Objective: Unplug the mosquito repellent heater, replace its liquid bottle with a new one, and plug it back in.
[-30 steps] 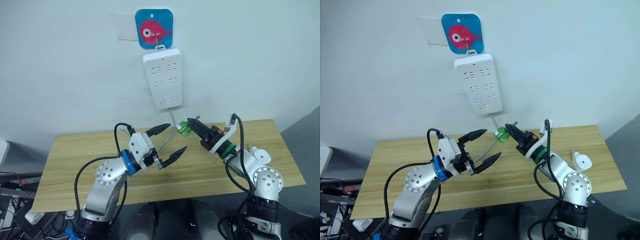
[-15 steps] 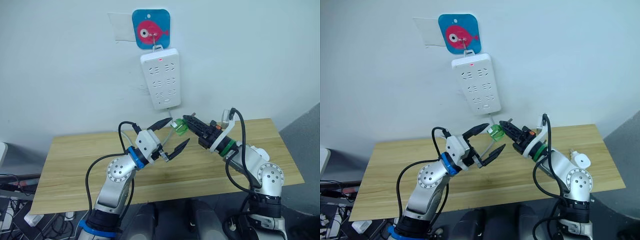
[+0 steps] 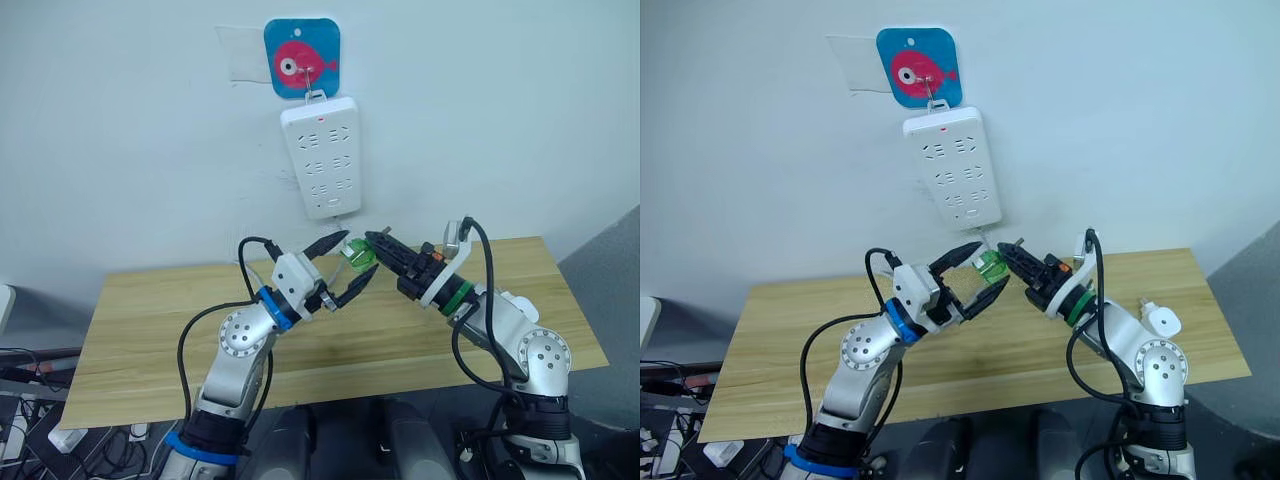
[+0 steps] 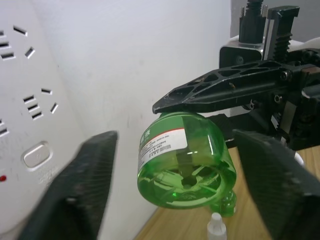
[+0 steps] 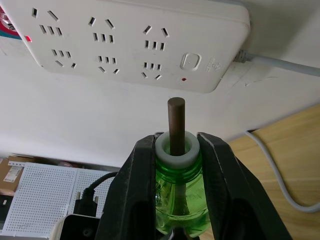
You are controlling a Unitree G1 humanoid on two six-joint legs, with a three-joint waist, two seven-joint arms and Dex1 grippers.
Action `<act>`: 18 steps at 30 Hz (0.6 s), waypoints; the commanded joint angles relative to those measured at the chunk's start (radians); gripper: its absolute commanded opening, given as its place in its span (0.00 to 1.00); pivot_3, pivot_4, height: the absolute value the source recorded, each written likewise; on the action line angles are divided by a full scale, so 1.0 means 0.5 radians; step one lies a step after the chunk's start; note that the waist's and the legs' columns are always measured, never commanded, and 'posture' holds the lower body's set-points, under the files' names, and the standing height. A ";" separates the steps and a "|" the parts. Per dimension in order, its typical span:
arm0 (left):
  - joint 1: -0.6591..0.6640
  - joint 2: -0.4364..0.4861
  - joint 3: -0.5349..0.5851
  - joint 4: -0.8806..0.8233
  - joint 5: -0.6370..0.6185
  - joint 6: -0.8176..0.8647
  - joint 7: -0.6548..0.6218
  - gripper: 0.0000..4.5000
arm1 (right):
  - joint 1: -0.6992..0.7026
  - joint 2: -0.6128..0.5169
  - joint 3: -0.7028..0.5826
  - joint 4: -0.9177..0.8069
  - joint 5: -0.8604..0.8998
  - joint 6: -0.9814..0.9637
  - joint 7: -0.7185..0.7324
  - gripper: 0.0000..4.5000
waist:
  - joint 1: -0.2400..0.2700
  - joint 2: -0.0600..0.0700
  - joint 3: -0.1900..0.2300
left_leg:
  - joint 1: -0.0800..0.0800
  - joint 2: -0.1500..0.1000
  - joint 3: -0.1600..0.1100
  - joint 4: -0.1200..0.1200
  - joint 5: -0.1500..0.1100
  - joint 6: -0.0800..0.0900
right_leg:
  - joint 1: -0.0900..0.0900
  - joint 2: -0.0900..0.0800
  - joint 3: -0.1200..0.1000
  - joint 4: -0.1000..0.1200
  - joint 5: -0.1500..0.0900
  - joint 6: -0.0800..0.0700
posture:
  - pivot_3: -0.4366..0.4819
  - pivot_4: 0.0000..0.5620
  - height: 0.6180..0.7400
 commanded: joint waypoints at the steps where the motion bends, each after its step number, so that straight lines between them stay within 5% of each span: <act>1: 0.025 -0.001 -0.014 -0.043 -0.042 -0.023 -0.008 0.51 | 0.004 -0.016 0.016 -0.097 0.071 -0.040 0.021 0.19 | 0.000 0.000 0.000 | 0.000 0.000 0.000 0.000 0.000 0.000 | 0.000 0.000 0.000 0.000 0.000 0.000 | 0.46 0.43 1.00; 14: 0.003 -0.018 0.007 -0.025 -0.039 0.013 0.034 0.49 | -0.011 -0.094 0.079 -0.105 0.060 -0.064 0.049 0.19 | 0.000 0.000 0.000 | 0.000 0.000 0.000 0.000 0.000 0.000 | 0.000 0.000 0.000 0.000 0.000 0.000 | 0.45 0.43 1.00; 18: -0.001 0.010 0.010 -0.035 -0.075 0.043 -0.014 0.49 | 0.004 -0.188 0.086 -0.085 0.030 -0.029 0.098 0.49 | 0.000 0.000 0.000 | 0.000 0.000 0.000 0.000 0.000 0.000 | 0.000 0.000 0.000 0.000 0.000 0.000 | 0.45 0.43 1.00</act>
